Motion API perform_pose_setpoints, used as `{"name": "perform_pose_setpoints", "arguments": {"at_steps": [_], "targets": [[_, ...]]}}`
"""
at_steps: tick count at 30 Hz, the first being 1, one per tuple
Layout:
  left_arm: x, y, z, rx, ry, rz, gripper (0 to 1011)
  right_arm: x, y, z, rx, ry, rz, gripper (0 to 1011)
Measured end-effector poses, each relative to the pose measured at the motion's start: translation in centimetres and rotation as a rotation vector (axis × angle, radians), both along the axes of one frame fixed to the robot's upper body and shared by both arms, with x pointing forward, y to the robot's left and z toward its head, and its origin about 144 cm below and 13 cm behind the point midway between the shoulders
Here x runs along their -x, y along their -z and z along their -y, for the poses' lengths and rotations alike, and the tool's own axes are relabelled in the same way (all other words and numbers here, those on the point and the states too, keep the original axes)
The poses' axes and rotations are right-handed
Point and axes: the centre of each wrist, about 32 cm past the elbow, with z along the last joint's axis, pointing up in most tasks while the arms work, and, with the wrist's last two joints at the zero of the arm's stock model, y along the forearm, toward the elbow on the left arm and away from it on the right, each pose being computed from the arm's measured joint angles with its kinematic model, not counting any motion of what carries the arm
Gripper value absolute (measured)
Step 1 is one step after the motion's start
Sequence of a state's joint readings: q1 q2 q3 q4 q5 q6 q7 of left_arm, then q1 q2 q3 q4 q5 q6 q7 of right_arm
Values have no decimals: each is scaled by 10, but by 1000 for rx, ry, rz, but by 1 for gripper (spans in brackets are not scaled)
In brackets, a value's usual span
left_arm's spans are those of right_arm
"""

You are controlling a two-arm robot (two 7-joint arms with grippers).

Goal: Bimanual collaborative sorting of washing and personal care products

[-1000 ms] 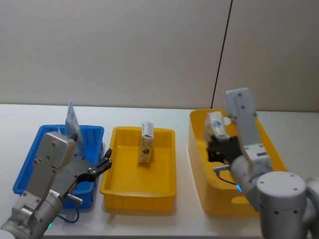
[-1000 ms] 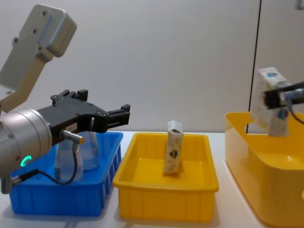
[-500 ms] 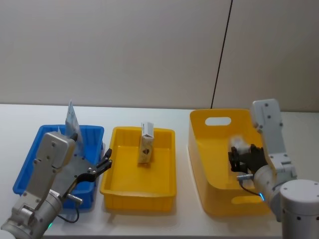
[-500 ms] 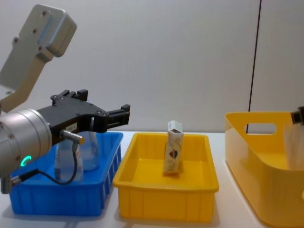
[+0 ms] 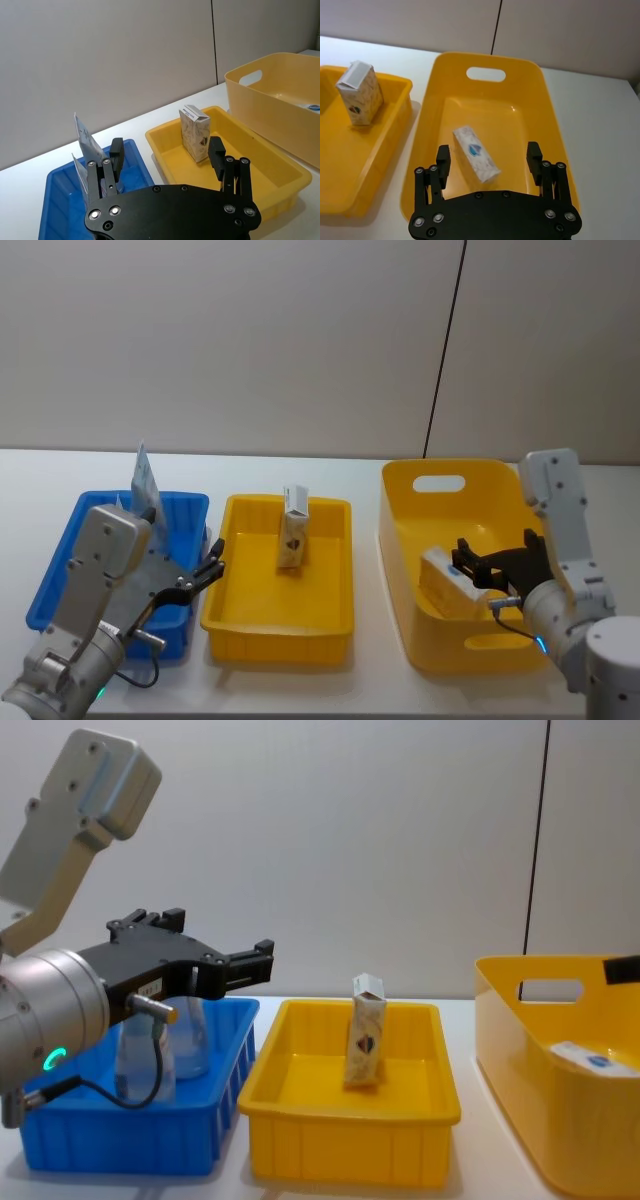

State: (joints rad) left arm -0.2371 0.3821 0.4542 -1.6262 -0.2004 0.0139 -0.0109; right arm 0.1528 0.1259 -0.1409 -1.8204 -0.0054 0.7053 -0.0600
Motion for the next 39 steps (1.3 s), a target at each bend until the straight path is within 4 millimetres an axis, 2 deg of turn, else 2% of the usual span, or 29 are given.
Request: {"name": "perform_pose_setpoints", "arguments": {"at_steps": [4,13,22,39], "targets": [[0,0,0,0,0,0,1001,3,4,4,-1,-27,39,999],[0,0,0,-2,-16,-4,1001,12,15,13,4,-107,161,1000],[0,-2,0,-6,-102,-32,1001,22,30,19,20,-206,287,1000],[-14,0,-3,24,-220,-129,1001,33,47,23,22,-288,385,1000]]}}
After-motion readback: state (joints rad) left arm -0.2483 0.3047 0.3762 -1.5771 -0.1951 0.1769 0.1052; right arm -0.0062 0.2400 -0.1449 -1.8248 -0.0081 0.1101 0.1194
